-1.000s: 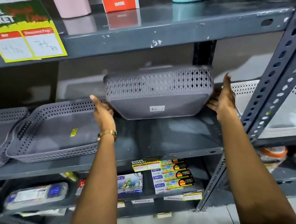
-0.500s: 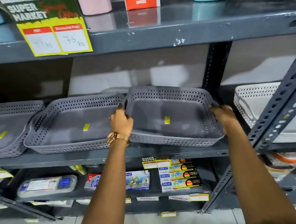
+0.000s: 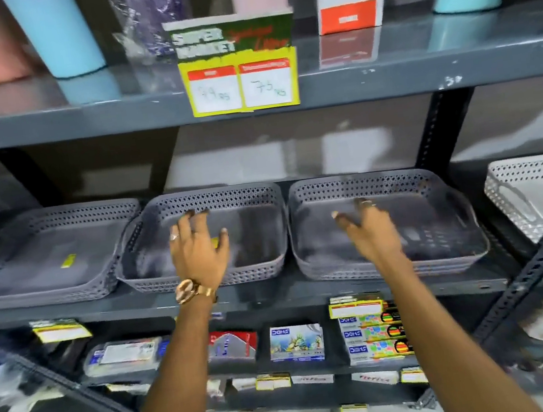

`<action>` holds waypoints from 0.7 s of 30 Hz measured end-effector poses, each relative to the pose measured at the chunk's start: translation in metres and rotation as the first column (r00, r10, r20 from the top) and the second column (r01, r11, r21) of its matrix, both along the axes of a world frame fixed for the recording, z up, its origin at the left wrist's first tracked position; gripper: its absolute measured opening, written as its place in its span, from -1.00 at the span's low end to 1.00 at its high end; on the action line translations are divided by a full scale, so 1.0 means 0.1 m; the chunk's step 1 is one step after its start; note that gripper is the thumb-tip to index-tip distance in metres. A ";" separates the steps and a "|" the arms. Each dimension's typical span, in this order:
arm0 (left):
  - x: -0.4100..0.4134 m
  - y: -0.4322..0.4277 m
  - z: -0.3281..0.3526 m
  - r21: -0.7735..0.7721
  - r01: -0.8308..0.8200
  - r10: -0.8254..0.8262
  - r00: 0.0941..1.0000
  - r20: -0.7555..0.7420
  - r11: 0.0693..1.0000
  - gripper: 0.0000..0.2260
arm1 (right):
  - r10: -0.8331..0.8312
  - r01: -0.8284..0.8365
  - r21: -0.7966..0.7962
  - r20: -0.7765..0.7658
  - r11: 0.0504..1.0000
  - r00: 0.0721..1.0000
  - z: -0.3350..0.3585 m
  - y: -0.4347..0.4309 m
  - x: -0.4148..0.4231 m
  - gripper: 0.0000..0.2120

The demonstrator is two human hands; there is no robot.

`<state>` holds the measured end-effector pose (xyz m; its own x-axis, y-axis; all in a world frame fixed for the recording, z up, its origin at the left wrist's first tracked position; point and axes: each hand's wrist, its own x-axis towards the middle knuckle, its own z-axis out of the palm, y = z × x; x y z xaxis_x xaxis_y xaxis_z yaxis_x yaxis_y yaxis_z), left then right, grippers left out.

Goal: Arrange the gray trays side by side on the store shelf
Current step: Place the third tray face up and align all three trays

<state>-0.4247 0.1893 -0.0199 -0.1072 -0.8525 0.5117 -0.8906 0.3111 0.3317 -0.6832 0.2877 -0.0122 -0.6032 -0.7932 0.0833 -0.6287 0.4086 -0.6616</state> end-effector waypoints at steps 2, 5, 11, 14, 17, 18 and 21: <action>0.51 -0.18 0.06 0.095 -0.103 0.101 0.994 0.029 0.990 -0.53 | 0.058 -0.060 0.060 0.042 0.996 0.997 -0.03 -0.19 0.50 -0.45; 1.13 -0.46 0.06 0.254 -0.164 0.153 0.986 0.061 0.953 -0.45 | 0.035 -0.040 0.144 0.033 0.989 0.999 -0.11 -0.38 0.95 -0.41; 1.78 -0.86 -0.02 0.566 -0.095 0.095 0.995 0.028 0.819 -0.39 | -0.059 0.100 0.281 -0.152 0.955 0.987 -0.22 -0.49 1.23 -0.46; 1.85 -0.89 -0.07 0.569 -0.018 -0.010 0.999 0.047 0.822 -0.58 | -0.053 0.126 0.269 -0.263 0.955 0.963 -0.26 -0.46 1.23 -0.57; 1.84 -0.86 -0.13 0.512 -0.019 -0.054 0.990 0.128 0.859 -0.59 | -0.025 0.112 0.315 -0.266 0.943 0.964 -0.26 -0.50 1.14 -0.60; 1.82 -0.86 -0.13 0.503 -0.023 -0.055 0.989 0.140 0.864 -0.59 | -0.019 0.106 0.329 -0.258 0.938 0.966 -0.26 -0.51 1.10 -0.60; 1.76 -0.97 -0.15 0.502 0.001 -0.078 0.988 0.133 0.865 -0.60 | -0.008 0.088 0.368 -0.215 0.926 0.976 -0.27 -0.64 1.01 -0.61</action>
